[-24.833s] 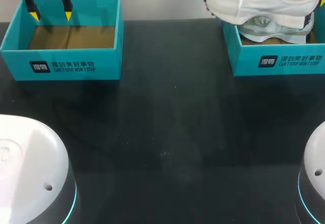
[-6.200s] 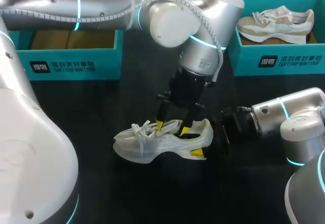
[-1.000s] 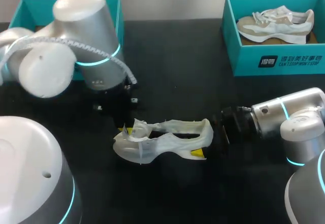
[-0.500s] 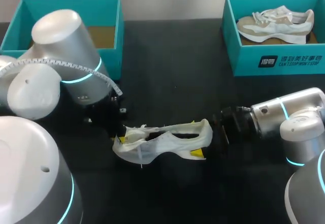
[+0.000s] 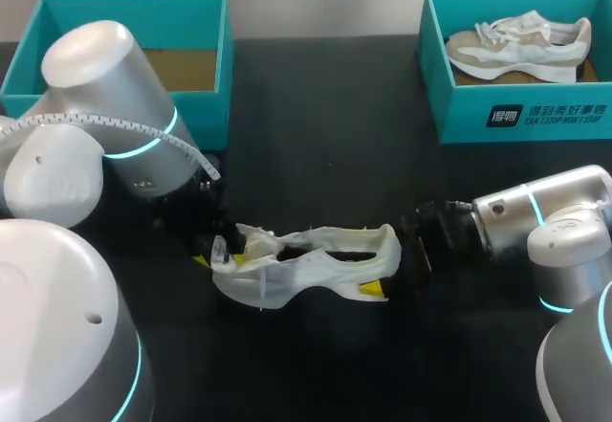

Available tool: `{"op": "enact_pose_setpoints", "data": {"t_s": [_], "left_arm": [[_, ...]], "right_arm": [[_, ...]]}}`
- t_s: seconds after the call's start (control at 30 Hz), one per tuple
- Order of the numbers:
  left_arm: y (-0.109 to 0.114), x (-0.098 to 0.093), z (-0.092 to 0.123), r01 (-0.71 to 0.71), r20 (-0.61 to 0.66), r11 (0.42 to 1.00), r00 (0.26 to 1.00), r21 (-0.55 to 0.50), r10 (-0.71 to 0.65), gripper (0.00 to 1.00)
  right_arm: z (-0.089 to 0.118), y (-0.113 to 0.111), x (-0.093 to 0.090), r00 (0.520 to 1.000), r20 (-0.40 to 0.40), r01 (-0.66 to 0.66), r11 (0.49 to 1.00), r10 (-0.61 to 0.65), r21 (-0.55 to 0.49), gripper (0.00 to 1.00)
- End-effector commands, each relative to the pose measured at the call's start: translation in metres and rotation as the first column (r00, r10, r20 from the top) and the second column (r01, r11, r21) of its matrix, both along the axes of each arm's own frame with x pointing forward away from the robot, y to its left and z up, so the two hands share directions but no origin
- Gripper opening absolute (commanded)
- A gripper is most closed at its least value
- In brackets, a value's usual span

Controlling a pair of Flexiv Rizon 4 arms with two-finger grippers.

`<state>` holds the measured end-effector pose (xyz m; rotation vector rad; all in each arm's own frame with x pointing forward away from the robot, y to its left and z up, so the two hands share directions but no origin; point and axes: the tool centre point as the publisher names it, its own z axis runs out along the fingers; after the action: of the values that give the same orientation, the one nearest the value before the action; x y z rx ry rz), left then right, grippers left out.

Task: Take the shoe out of the shoebox, open the shoe tongue, remove and reinsert the insole, then place the shoe into the shoebox

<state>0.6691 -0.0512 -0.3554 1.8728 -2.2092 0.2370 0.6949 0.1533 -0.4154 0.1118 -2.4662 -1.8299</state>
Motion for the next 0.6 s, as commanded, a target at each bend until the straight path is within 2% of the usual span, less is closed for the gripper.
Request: {"op": "enact_pose_setpoints", "data": {"t_s": [0.03, 0.17, 0.27, 0.6], "left_arm": [[0.002, -0.009, 0.035, 0.02, 0.035, 1.0, 0.999, 0.0, -0.02, 0.88], [-0.006, -0.006, 0.063, 0.06, 0.058, 0.998, 0.997, -0.019, -0.059, 0.85], [-0.013, 0.0, 0.08, 0.096, 0.063, 0.995, 0.994, -0.026, -0.094, 0.87], [-0.045, 0.022, 0.123, 0.212, 0.038, 0.977, 0.976, 0.025, -0.213, 0.89]], "right_arm": [[-0.002, 0.0, -0.001, 1.0, -0.001, 0.0, 1.0, 0.0, -0.004, 0.0], [-0.002, 0.0, -0.001, 1.0, -0.001, 0.0, 1.0, 0.0, -0.004, 0.0], [-0.002, 0.0, -0.001, 1.0, -0.001, 0.0, 1.0, 0.0, -0.004, 0.0], [-0.002, 0.0, -0.001, 1.0, -0.001, 0.0, 1.0, 0.0, -0.004, 0.0]]}}
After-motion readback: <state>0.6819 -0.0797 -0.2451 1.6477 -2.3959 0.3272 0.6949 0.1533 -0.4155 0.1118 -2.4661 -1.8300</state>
